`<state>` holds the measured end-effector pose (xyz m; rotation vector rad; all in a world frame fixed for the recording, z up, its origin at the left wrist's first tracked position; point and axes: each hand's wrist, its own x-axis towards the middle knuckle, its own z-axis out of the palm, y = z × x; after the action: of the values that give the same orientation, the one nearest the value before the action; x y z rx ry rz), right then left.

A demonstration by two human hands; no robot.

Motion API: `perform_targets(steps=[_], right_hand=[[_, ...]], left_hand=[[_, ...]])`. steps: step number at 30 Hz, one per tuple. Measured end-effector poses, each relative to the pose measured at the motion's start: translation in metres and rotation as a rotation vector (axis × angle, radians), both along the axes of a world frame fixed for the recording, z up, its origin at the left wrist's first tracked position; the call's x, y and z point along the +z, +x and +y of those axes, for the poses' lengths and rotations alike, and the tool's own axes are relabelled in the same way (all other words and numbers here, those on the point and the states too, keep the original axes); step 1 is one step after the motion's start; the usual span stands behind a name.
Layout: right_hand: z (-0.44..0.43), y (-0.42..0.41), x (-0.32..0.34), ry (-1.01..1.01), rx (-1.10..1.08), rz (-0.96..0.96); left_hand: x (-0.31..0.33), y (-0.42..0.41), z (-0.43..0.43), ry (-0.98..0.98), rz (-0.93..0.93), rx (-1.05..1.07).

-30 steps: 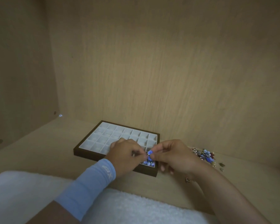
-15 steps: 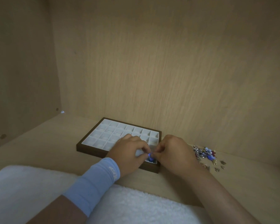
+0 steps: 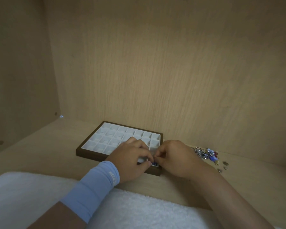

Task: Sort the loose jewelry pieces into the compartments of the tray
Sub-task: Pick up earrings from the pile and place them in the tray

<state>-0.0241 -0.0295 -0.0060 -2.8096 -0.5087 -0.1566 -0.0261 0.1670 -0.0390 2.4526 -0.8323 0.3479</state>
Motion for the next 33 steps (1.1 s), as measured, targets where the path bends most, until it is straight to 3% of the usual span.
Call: perform_targets(steps=[4, 11, 15, 18, 23, 29, 33], right_hand=[[-0.002, 0.001, 0.003, 0.055, 0.031, 0.144], [-0.003, -0.002, 0.01, 0.138, 0.024, -0.003], [0.012, -0.009, 0.011, -0.166, -0.031, -0.113], [0.021, -0.005, 0.01, -0.261, -0.125, -0.147], [0.021, -0.003, 0.006, -0.247, -0.091, -0.114], [0.005, -0.001, 0.004, 0.005, -0.061, 0.025], [0.005, -0.001, 0.004, -0.015, 0.018, 0.027]], left_hand=[[0.0, 0.0, 0.001, -0.007, 0.012, 0.012], [0.003, 0.0, 0.007, 0.004, 0.106, 0.031], [0.001, -0.001, 0.005, -0.047, 0.065, 0.017], [0.0, -0.001, 0.003, -0.092, 0.073, 0.031], [-0.002, 0.0, 0.002, -0.1, 0.085, 0.056], [-0.003, 0.001, -0.002, -0.136, 0.111, 0.119], [-0.002, 0.0, -0.001, -0.145, 0.065, 0.089]])
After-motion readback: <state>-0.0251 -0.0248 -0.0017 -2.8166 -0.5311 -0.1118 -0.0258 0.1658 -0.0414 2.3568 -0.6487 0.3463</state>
